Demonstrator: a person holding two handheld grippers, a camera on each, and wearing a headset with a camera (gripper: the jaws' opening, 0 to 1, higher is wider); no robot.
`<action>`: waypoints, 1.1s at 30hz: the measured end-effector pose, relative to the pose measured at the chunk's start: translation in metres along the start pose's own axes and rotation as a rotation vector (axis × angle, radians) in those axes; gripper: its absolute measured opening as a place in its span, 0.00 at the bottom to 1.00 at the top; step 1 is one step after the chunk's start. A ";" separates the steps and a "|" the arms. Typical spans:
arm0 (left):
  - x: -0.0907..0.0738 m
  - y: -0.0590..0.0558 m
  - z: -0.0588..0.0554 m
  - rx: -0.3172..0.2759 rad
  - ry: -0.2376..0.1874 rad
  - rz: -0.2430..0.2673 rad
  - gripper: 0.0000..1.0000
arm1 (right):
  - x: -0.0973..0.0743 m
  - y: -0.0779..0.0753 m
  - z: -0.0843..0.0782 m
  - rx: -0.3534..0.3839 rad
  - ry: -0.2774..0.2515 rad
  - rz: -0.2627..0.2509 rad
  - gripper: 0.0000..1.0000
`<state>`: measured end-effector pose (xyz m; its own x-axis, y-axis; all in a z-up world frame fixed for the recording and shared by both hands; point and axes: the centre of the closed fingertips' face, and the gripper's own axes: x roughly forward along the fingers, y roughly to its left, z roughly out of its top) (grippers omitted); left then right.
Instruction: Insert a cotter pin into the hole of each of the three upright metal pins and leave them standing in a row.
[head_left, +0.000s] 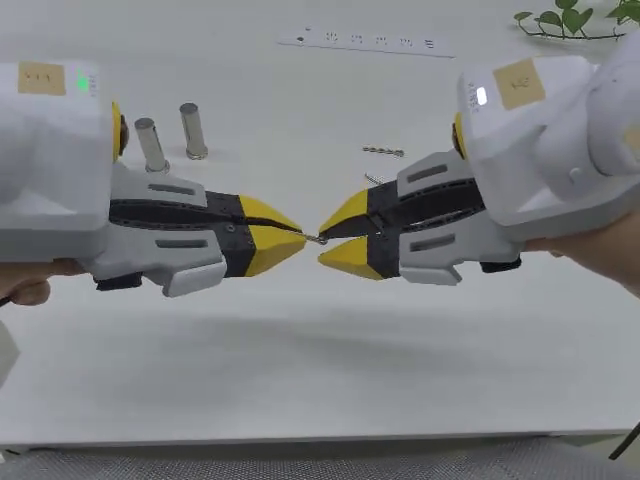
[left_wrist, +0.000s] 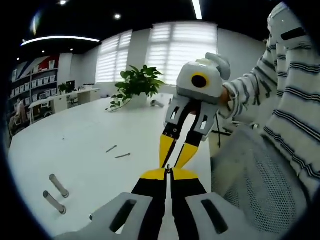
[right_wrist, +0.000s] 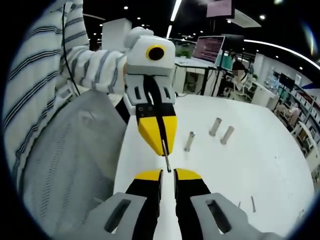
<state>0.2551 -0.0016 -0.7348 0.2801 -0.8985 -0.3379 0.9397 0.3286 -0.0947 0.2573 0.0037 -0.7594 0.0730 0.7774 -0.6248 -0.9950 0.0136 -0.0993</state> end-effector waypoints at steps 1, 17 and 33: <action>0.000 -0.001 0.000 -0.003 0.004 -0.002 0.00 | 0.000 0.001 0.000 -0.001 0.003 0.002 0.10; 0.006 -0.014 0.000 0.011 0.024 -0.039 0.00 | 0.003 0.011 -0.005 0.010 0.014 0.052 0.05; 0.000 -0.023 -0.024 0.021 0.146 -0.124 0.00 | 0.005 0.029 -0.009 0.021 0.040 0.150 0.04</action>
<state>0.2285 -0.0026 -0.7547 0.1318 -0.8793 -0.4576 0.9695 0.2105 -0.1252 0.2295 0.0023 -0.7724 -0.0748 0.7459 -0.6618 -0.9960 -0.0878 0.0136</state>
